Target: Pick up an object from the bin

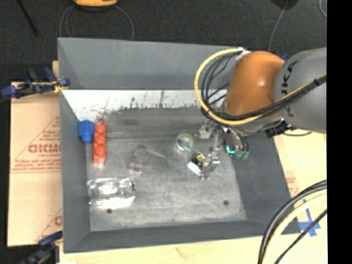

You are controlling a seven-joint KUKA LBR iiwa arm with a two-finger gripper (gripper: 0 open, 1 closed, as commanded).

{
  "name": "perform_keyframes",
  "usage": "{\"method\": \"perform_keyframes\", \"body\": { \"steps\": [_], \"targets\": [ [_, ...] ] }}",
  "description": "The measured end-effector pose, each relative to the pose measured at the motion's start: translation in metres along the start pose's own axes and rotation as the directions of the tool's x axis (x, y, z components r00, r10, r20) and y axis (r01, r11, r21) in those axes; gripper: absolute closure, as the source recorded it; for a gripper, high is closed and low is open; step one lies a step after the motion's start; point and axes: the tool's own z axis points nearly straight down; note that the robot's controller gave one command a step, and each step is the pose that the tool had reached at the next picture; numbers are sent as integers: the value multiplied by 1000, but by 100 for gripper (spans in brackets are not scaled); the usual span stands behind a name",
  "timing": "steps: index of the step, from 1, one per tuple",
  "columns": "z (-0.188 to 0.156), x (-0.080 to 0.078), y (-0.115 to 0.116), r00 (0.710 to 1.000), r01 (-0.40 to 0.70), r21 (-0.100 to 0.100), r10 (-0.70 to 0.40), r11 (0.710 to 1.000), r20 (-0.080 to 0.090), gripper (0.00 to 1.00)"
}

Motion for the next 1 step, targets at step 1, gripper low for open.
{"method": "perform_keyframes", "body": {
  "steps": [1],
  "targets": [
    [68, 5, -21, 989, 149, 1, -149, 989, 1, 0]
  ]
}}
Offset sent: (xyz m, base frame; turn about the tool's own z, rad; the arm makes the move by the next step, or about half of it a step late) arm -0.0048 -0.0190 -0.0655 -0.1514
